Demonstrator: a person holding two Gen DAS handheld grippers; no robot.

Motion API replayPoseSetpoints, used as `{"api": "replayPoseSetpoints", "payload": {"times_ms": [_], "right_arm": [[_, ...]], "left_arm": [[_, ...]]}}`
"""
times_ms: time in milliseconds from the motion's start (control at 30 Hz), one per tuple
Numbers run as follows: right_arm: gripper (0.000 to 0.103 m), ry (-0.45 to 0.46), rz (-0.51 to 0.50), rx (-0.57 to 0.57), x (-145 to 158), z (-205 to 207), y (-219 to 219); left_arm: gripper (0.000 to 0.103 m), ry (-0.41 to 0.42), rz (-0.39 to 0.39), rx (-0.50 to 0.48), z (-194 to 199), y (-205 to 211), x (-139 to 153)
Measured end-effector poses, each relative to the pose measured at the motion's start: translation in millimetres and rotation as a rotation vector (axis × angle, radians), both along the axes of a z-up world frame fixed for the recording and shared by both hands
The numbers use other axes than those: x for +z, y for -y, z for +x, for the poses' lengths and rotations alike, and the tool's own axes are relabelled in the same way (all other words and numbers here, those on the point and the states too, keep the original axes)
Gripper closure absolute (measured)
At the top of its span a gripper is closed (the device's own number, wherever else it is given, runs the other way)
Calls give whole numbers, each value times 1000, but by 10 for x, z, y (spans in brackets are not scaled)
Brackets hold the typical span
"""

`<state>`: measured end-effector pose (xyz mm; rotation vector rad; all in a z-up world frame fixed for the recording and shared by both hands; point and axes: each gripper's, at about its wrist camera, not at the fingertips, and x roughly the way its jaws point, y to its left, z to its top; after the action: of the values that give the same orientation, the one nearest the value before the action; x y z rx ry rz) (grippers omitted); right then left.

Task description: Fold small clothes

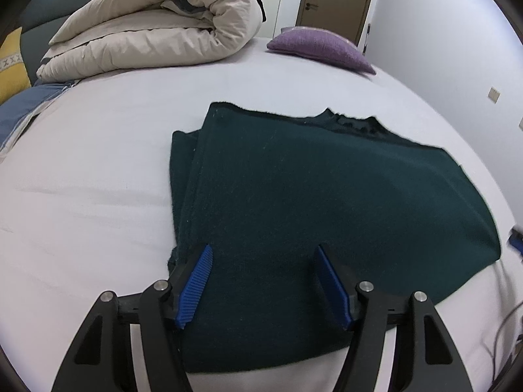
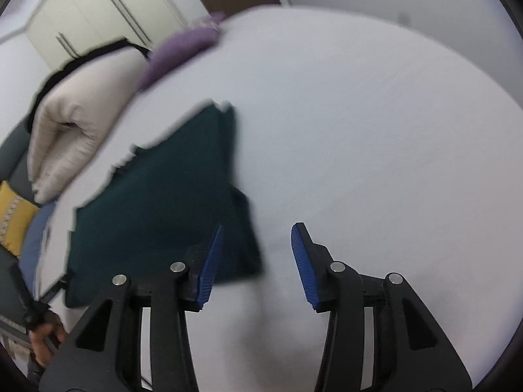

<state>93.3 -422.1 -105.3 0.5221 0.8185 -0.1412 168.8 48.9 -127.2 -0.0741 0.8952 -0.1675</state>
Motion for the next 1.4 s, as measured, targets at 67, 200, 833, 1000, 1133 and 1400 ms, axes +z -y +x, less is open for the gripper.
{"api": "replayPoseSetpoints", "payload": {"times_ms": [67, 200, 833, 1000, 1133, 1400], "right_arm": [[60, 55, 59, 86, 120, 81, -202], [61, 91, 198, 298, 86, 457, -717], [48, 145, 458, -118, -370, 268, 916], [50, 4, 486, 10, -533, 528, 658], [49, -10, 546, 40, -582, 655, 564], [48, -106, 699, 43, -713, 872, 374]], "left_arm": [[35, -8, 2, 2, 20, -3, -50], [35, -3, 16, -7, 6, 3, -87], [36, 24, -148, 1, -86, -43, 138], [36, -1, -240, -44, 17, 157, 210], [36, -43, -276, -53, 120, 285, 126], [36, -69, -326, -47, 207, 294, 16]]}}
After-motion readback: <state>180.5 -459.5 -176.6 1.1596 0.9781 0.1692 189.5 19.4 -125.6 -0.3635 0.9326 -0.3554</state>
